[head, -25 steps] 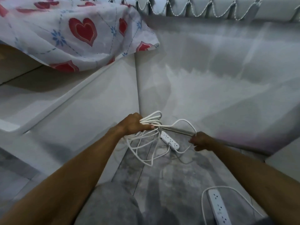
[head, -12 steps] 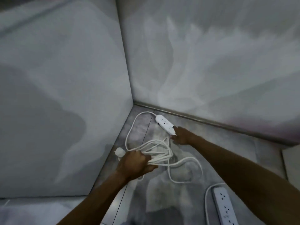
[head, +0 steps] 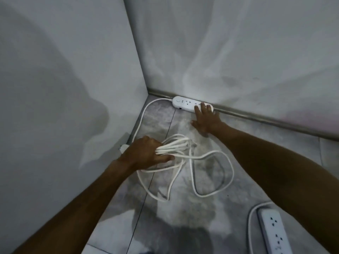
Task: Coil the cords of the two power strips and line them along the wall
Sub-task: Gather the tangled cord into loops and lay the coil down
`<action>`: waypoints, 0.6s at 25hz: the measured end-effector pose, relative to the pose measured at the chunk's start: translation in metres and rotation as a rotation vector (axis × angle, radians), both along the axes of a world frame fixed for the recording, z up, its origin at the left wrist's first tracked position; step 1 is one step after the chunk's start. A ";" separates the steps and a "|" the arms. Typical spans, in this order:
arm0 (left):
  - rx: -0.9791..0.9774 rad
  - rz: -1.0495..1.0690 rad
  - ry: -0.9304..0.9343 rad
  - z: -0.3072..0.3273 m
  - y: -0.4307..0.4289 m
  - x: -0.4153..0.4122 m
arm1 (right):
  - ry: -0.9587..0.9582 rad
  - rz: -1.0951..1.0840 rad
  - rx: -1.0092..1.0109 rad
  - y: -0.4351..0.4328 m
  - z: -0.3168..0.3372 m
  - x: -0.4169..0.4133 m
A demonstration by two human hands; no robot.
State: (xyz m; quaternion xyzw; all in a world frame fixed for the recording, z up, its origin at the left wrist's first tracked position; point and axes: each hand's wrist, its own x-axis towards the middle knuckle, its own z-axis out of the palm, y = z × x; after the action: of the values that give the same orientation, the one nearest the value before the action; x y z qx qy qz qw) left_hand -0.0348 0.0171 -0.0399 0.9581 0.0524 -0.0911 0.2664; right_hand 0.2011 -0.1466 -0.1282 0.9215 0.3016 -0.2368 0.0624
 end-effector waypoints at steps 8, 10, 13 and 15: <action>-0.520 0.336 -0.002 0.030 0.015 -0.005 | 0.311 -0.391 0.843 -0.035 0.092 -0.042; -0.562 0.316 -0.033 0.044 0.011 0.000 | 0.222 -0.456 0.922 -0.091 0.117 -0.082; -0.689 0.427 -0.031 0.064 0.002 0.010 | 0.140 -0.554 0.968 -0.153 0.109 -0.122; -0.885 0.489 -0.042 0.073 0.002 0.016 | 0.305 -0.685 1.153 -0.158 0.093 -0.127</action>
State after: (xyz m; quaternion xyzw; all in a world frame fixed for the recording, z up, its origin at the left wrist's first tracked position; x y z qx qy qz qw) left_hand -0.0191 0.0188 0.0335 0.7147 0.2261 -0.0202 0.6616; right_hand 0.0736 -0.3049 -0.0357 0.8073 0.0763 -0.1720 -0.5594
